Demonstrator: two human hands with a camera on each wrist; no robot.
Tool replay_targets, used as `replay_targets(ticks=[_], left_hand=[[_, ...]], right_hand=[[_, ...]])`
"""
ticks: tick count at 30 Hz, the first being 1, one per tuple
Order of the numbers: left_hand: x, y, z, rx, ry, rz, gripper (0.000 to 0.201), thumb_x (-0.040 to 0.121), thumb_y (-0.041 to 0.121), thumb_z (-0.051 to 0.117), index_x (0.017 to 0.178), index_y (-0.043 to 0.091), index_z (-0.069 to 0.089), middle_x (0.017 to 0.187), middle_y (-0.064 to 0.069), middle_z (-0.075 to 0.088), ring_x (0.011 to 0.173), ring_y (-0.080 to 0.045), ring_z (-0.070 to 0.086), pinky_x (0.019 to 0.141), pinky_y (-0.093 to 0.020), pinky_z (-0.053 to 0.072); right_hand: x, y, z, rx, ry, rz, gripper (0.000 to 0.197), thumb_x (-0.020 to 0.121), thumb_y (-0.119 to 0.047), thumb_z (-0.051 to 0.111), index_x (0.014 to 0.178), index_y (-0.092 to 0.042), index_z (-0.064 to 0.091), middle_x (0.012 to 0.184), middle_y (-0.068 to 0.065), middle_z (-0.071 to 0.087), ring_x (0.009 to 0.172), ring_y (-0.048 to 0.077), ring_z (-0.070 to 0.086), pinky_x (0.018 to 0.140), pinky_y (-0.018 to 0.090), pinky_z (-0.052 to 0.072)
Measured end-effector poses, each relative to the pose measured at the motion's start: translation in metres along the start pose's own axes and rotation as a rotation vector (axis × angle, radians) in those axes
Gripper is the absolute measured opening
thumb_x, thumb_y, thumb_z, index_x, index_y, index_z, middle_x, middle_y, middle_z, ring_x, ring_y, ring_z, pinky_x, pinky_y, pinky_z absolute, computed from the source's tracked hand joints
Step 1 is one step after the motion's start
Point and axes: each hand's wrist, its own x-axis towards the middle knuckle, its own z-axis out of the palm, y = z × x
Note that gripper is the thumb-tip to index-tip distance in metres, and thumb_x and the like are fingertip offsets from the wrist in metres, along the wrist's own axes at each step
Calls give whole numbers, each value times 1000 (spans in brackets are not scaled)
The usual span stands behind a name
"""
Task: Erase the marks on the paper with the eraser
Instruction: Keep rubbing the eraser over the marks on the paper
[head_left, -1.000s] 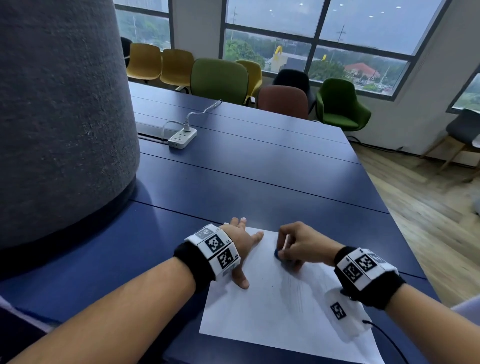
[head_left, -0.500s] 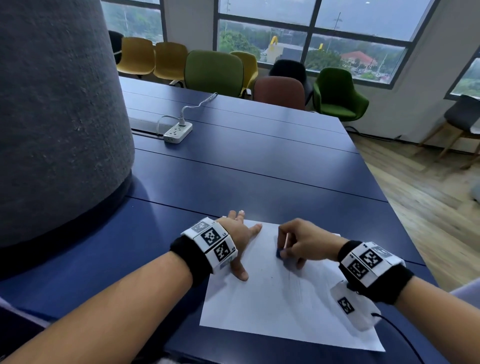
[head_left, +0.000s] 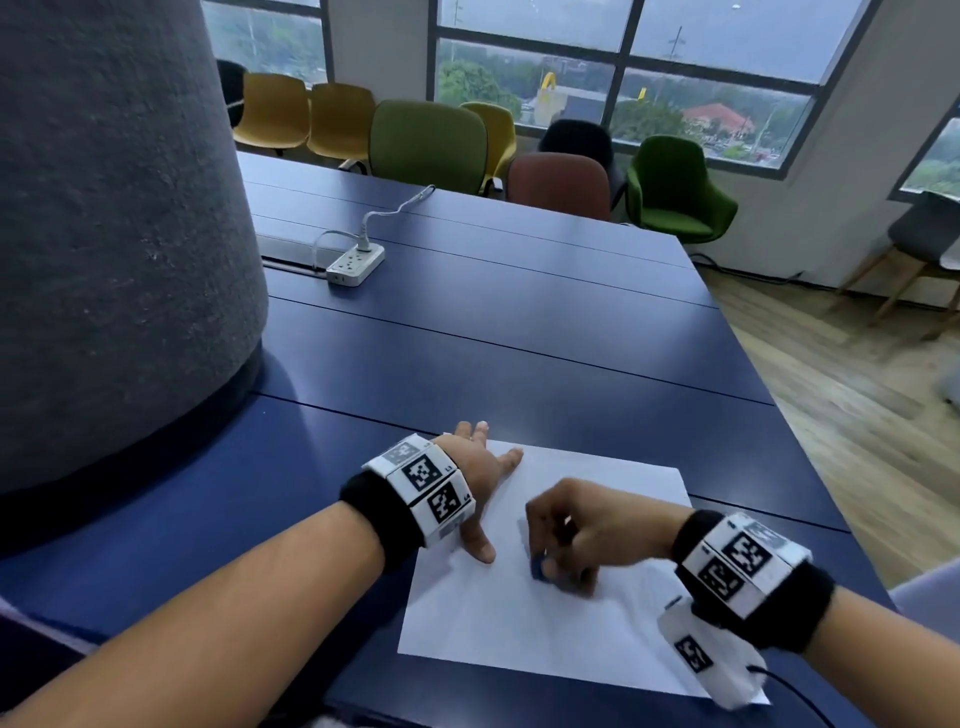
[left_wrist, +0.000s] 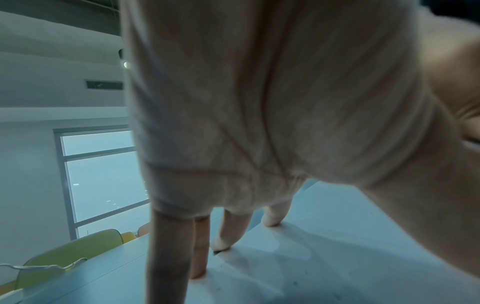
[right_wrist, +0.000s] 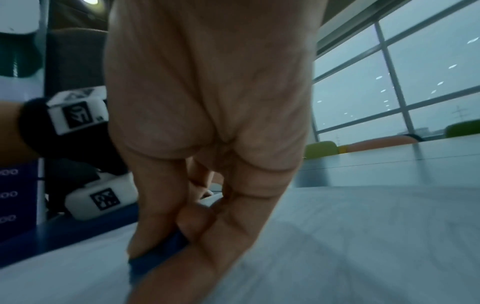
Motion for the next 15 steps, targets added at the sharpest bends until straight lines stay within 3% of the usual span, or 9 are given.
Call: replay_targets(ticks=[2, 6, 11, 12, 15], left_hand=[[0, 0, 0, -1, 2, 6, 131, 65, 59, 81, 155, 30, -10, 161, -20, -10, 148, -39, 0, 114, -49, 23], [0, 0, -1, 6, 5, 5, 130, 66, 59, 80, 155, 30, -10, 161, -19, -9, 148, -39, 1, 114, -49, 23], [2, 0, 1, 2, -11, -4, 132, 65, 59, 81, 154, 31, -12, 161, -18, -11, 148, -38, -2, 114, -51, 23], [3, 0, 1, 2, -12, -3, 132, 65, 59, 81, 154, 32, -13, 161, -18, -11, 148, -38, -2, 114, -51, 23], [2, 0, -1, -11, -30, -4, 132, 66, 58, 81, 154, 32, -14, 161, -17, -14, 148, -38, -5, 115, -53, 19]], right_hand=[[1, -4, 1, -44, -40, 6, 20, 82, 1, 66, 75, -18, 63, 86, 18, 71, 67, 29, 68, 66, 37, 60], [12, 1, -17, 13, 229, 40, 14, 83, 2, 66, 77, -11, 62, 78, 15, 71, 66, 32, 69, 64, 41, 62], [-3, 3, -8, -38, -1, 49, 15, 82, 5, 64, 80, -10, 63, 81, 12, 71, 64, 23, 65, 60, 32, 60], [-2, 5, -13, -39, 36, 58, 14, 82, 4, 65, 80, -10, 63, 81, 12, 70, 64, 23, 66, 60, 32, 60], [5, 16, -34, 14, 322, 99, 12, 82, 0, 68, 77, -8, 61, 75, 12, 65, 62, 27, 67, 61, 40, 62]])
